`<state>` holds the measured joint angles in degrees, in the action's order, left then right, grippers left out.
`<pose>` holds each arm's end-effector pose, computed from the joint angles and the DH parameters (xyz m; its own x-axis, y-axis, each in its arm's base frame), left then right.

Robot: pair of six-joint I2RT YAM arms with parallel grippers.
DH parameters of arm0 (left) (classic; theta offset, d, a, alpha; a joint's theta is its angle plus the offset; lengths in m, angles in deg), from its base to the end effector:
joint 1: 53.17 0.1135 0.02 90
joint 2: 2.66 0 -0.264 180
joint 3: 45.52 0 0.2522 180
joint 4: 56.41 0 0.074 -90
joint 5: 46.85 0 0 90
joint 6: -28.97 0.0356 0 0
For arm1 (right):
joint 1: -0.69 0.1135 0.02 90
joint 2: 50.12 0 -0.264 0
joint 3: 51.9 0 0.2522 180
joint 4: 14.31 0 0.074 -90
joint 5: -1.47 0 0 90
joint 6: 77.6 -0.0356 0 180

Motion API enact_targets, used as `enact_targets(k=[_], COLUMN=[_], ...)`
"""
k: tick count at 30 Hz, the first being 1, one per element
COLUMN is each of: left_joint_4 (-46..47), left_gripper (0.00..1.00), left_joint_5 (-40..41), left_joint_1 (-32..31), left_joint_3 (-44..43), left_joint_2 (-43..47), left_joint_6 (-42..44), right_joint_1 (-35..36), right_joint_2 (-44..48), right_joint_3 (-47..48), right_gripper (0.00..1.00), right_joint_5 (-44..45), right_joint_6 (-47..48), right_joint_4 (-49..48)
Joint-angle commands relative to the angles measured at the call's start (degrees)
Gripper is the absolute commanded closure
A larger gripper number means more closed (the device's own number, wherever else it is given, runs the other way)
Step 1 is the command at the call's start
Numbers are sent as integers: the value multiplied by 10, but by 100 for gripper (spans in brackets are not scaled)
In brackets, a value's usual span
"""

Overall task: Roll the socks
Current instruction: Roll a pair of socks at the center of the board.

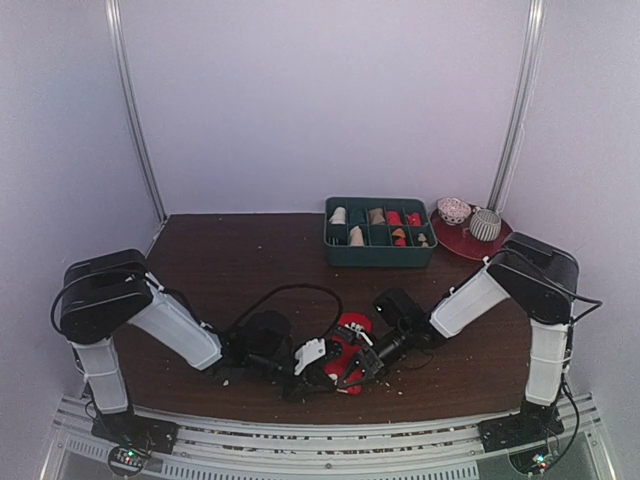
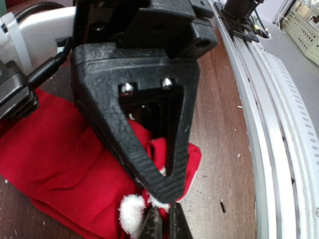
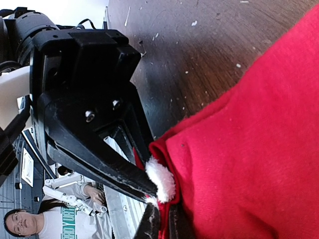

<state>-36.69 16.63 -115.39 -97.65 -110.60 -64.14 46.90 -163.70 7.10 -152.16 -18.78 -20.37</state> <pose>0.1391 -0.2981 0.0937 -0.3262 0.5151 -0.7926 0.9435 0.1259 -0.3065 0.2062 0.2612 0.0826 -0.8222 -0.5254 -0.2192 -0.3572 0.1765 0.9172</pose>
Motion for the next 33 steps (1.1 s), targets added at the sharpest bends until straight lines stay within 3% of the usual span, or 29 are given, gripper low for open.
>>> enact_targets(k=[1, 5, 8, 9, 15, 19, 21, 25, 33], left_joint_4=[-80, -156, -230, -243, -296, -360, -384, -407, -411], left_gripper=[100, 100, 100, 100, 100, 100, 100, 100, 100], left_joint_5=[27, 18, -9, -20, -113, -132, -142, -154, -163], left_joint_1=[-3, 0, 5, 7, 39, 42, 45, 49, 56], left_joint_3=[10, -14, -42, -44, -58, -100, -116, -132, -138], left_joint_2=[-18, -34, -44, -42, -30, -35, -44, -67, -83], left_joint_6=[-25, -60, -83, -96, -145, -143, -137, -123, -115], right_joint_1=[-4, -6, -6, -6, 7, 100, 175, 234, 257], right_joint_2=[-37, -1, 73, 104, 305, 394, 399, 360, 280], right_joint_3=[-26, -16, -16, -24, -104, -177, -192, -171, -121], right_gripper=[97, 93, 63, 59, 53, 49, 48, 47, 48], right_joint_5=[68, 85, 125, 144, 253, 402, 482, 588, 619], right_joint_6=[28, 66, 100, 108, 170, 311, 399, 481, 555], right_joint_4=[113, 140, 137, 123, 10, -27, -30, -4, 21])
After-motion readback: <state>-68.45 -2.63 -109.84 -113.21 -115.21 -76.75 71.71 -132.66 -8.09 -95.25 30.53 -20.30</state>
